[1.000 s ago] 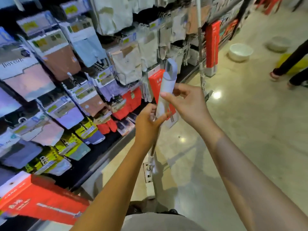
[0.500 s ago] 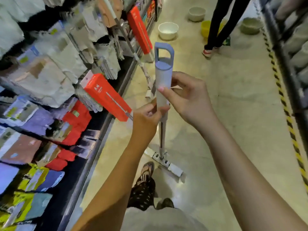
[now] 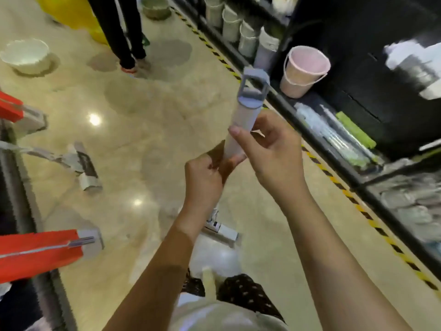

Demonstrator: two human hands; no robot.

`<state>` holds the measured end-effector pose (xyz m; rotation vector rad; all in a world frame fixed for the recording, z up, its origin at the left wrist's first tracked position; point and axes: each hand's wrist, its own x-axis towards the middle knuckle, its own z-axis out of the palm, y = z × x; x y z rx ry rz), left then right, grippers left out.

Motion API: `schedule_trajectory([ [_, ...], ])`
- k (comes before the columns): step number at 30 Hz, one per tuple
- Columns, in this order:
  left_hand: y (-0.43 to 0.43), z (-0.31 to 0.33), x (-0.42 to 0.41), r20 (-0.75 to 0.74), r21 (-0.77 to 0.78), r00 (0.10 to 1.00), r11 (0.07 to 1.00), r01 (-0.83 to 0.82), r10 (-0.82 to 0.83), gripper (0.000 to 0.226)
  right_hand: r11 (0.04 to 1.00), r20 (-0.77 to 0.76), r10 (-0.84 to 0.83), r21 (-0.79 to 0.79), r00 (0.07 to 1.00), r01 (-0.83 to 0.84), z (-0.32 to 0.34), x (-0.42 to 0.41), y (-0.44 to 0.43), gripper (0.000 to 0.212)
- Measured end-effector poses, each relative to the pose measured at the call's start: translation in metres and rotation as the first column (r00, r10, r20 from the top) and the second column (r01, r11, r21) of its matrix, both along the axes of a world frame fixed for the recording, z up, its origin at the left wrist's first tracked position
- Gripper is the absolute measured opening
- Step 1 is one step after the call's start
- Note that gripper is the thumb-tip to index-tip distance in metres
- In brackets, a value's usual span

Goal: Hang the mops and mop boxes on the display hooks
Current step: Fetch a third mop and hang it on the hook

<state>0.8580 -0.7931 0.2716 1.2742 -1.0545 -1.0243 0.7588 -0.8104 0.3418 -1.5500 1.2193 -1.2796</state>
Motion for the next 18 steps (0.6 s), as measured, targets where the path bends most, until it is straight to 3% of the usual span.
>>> schedule_trajectory([
  [5, -0.022, 0.01, -0.047, -0.022, -0.017, 0.961, 0.961, 0.275, -0.275, 0.01, 0.965, -0.013, -0.26, -0.028, 0.965, 0.26, 0.013, -0.055, 0.008, 0.01],
  [8, -0.031, 0.014, -0.081, 0.051, -0.067, 0.922, 0.919, 0.388, -0.385, 0.022, 0.931, -0.06, -0.364, -0.067, 0.93, 0.36, 0.017, -0.09, 0.011, 0.009],
  [14, -0.045, 0.022, -0.162, 0.144, -0.095, 0.859, 0.857, 0.506, -0.491, 0.025, 0.868, -0.045, -0.493, -0.091, 0.869, 0.488, 0.015, -0.17, 0.009, 0.005],
  [18, -0.06, 0.028, -0.221, 0.126, -0.026, 0.841, 0.845, 0.533, -0.527, 0.018, 0.854, -0.048, -0.517, -0.092, 0.855, 0.512, 0.01, -0.231, -0.008, 0.009],
])
